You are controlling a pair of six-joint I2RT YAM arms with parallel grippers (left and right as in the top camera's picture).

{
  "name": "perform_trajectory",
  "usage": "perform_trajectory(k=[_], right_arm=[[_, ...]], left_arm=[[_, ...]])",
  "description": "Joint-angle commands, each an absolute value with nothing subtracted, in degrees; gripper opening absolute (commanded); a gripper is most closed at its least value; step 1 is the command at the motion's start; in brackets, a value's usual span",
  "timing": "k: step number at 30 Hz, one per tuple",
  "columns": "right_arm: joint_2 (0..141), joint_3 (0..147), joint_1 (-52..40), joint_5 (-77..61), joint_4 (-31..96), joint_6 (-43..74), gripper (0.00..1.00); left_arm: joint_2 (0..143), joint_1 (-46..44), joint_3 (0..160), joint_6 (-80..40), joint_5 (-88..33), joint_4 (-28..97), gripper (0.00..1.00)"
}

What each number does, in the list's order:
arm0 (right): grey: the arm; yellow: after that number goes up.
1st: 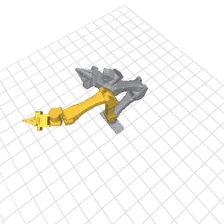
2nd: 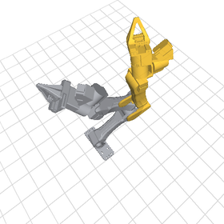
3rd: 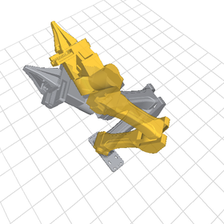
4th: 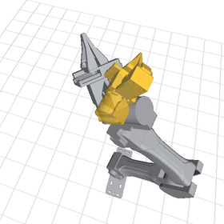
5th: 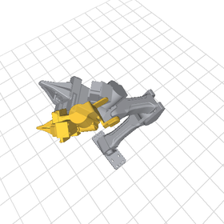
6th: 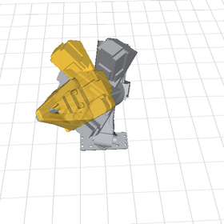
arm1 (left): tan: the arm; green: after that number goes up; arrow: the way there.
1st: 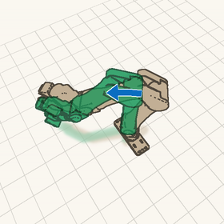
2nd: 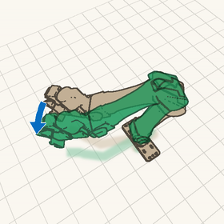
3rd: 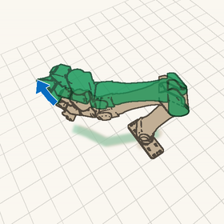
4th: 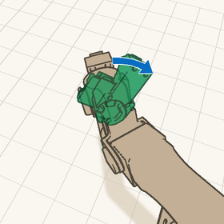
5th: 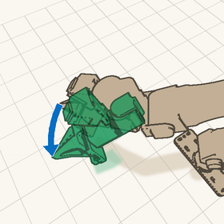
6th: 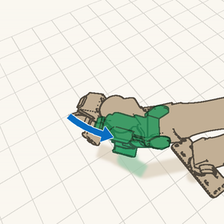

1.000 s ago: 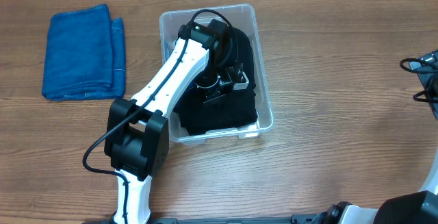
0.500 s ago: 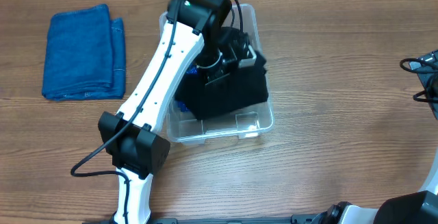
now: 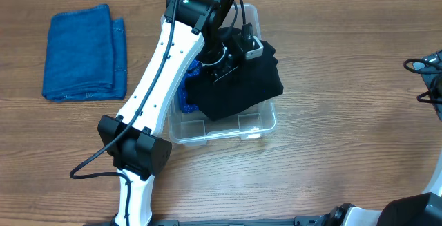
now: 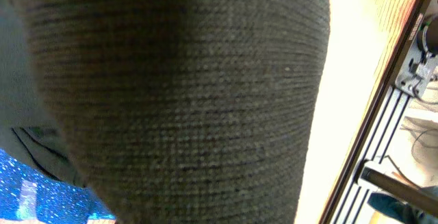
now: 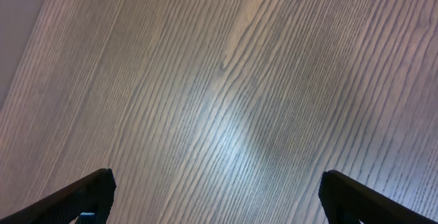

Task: Pack container
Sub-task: 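Press the black cloth down into the bin with the left gripper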

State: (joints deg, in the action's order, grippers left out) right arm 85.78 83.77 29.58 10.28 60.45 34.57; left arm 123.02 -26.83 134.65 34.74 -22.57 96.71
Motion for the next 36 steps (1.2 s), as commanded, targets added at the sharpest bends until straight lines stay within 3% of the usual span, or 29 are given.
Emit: perform_trajectory(k=[1, 8, 18, 25, 36], right_arm=[[85.8, 83.5, 29.8, 10.2, 60.1, 35.0, 1.00], [85.8, 83.5, 29.8, 10.2, 60.1, 35.0, 1.00], [85.8, 83.5, 29.8, 10.2, 60.1, 35.0, 1.00], [85.8, 83.5, 29.8, 10.2, 60.1, 35.0, 1.00], [85.8, 83.5, 29.8, 10.2, 60.1, 35.0, 1.00]], left_arm=[[121.3, -26.9, 136.3, 31.0, -24.8, 96.8, 0.05], [120.0, -26.9, 136.2, 27.4, -16.9, 96.8, 0.08], [120.0, -26.9, 133.0, 32.9, -12.8, 96.8, 0.11], [120.0, -26.9, 128.5, 35.2, -13.9, 96.8, 0.12], [120.0, -27.1, 120.3, 35.6, -25.5, 96.8, 0.13]])
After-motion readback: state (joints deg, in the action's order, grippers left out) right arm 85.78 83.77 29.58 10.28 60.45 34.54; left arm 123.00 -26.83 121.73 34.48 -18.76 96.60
